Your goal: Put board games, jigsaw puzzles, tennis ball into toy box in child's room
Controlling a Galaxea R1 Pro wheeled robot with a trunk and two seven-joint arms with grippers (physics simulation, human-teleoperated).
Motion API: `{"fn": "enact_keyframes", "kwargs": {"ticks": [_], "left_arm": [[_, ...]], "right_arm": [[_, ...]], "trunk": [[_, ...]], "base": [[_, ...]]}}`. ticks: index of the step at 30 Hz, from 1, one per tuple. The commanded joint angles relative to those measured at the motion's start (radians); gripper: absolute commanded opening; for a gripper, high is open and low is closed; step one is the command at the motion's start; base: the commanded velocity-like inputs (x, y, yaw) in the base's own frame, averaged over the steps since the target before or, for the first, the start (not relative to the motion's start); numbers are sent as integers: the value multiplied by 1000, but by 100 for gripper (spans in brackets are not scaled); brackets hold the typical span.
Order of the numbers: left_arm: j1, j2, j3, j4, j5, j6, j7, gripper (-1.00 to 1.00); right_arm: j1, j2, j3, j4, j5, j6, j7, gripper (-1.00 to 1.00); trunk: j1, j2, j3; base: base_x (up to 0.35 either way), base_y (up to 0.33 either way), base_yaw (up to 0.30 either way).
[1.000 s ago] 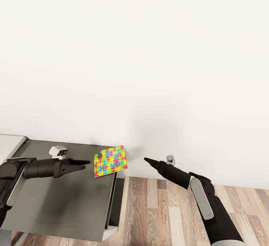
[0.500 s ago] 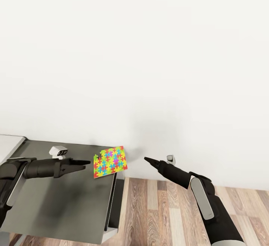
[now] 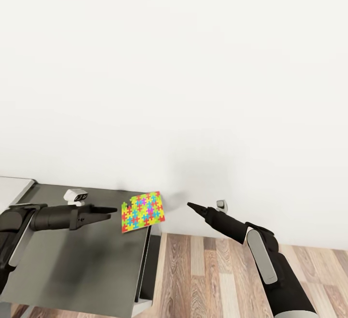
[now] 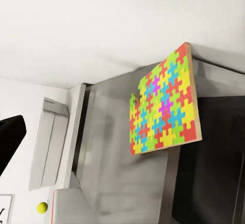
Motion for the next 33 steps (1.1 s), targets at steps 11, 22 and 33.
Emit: {"fn": "enact_keyframes", "kwargs": {"ticks": [11, 22, 33], "left_arm": [[0, 0, -2, 0, 0, 10, -4, 100], [0, 0, -2, 0, 0, 10, -4, 100], [1, -3, -2, -6, 0, 10, -4, 100]], "right_arm": [[0, 0, -3, -2, 0, 6, 3, 100], [0, -1, -1, -2, 0, 6, 19, 100], [0, -2, -1, -2, 0, 6, 20, 100]], "trunk": [[19, -36, 2], [19, -36, 20], [19, -36, 38]], "base": [[0, 0, 0], [0, 0, 0], [0, 0, 0]]}}
